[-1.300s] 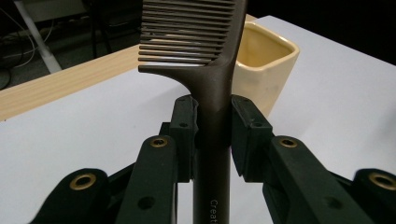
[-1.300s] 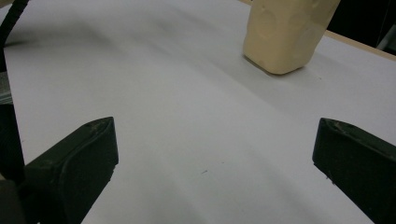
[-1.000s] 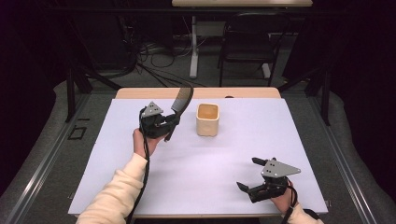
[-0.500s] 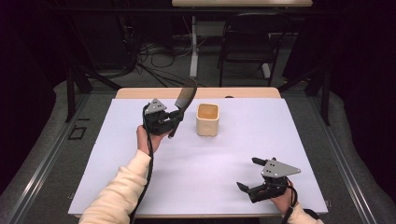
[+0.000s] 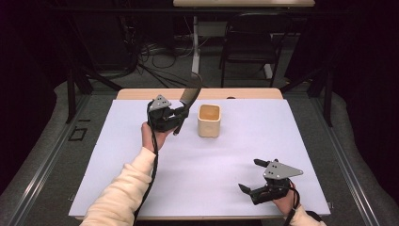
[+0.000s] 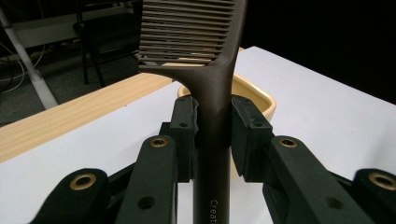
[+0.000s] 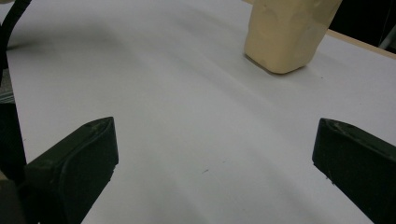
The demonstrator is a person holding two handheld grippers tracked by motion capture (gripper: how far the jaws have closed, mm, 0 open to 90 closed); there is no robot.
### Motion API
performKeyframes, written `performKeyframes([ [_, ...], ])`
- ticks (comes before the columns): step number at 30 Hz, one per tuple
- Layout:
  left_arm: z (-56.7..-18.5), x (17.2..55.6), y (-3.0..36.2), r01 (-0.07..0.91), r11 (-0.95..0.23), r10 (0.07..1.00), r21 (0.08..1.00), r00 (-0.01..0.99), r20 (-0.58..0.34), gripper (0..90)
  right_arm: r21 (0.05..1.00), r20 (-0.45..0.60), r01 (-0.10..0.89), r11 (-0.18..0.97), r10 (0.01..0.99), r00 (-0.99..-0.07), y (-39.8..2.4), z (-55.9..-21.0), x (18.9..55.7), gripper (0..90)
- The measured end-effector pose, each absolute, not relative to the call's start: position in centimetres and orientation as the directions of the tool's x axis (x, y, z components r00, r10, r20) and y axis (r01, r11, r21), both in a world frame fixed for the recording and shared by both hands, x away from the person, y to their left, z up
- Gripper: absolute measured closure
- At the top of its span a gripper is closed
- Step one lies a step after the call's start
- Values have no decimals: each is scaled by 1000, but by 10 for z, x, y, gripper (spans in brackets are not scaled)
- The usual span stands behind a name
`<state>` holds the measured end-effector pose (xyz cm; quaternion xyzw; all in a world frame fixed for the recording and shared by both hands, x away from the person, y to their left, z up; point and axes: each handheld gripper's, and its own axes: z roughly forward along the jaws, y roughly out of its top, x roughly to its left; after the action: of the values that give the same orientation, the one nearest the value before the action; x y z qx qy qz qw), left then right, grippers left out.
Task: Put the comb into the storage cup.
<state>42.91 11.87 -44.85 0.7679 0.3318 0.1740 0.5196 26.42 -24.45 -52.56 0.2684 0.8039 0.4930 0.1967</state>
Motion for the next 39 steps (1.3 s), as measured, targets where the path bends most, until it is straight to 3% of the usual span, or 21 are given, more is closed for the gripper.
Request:
performKeyframes([
  [39, -424, 450, 90, 281, -189, 674, 941, 734, -84, 721, 898, -55, 234, 372, 624, -780, -245, -526, 264, 0],
])
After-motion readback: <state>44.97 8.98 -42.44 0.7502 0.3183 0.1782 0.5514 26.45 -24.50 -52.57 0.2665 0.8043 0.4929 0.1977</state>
